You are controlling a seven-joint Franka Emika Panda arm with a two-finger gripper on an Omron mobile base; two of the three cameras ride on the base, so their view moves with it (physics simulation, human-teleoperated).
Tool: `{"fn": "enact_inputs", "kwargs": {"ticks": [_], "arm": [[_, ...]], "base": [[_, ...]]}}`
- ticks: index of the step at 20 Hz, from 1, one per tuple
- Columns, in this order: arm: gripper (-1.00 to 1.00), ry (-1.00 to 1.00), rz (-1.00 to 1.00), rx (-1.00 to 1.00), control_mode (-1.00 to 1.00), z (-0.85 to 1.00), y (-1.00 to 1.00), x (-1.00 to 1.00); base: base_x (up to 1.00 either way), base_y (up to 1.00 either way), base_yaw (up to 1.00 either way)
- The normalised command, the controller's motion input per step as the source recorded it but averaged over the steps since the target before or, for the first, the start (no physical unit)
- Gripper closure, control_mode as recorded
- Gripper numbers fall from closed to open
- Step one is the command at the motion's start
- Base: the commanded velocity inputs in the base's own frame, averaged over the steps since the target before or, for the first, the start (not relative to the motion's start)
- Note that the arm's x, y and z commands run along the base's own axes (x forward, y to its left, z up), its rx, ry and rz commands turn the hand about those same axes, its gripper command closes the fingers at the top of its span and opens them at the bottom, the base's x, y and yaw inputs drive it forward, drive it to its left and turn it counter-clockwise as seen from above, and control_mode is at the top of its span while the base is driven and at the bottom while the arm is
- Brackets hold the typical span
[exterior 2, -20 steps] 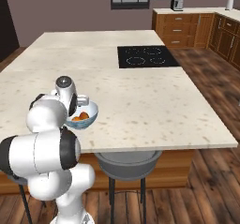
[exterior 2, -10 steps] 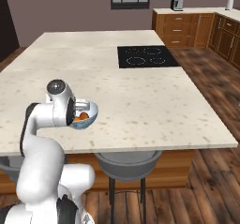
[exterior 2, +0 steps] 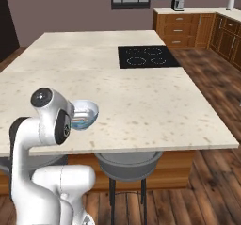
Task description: Retrieve the tangerine and mango from the fridge and place them into the bowl on the dining table.
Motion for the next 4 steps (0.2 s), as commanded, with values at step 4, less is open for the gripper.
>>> {"fn": "enact_inputs", "kwargs": {"ticks": [4], "arm": [[-1.0,0.0,0.03,-0.12,-1.0,0.24,-0.38,-1.0]], "base": [[0.0,0.0,0.0]]}}
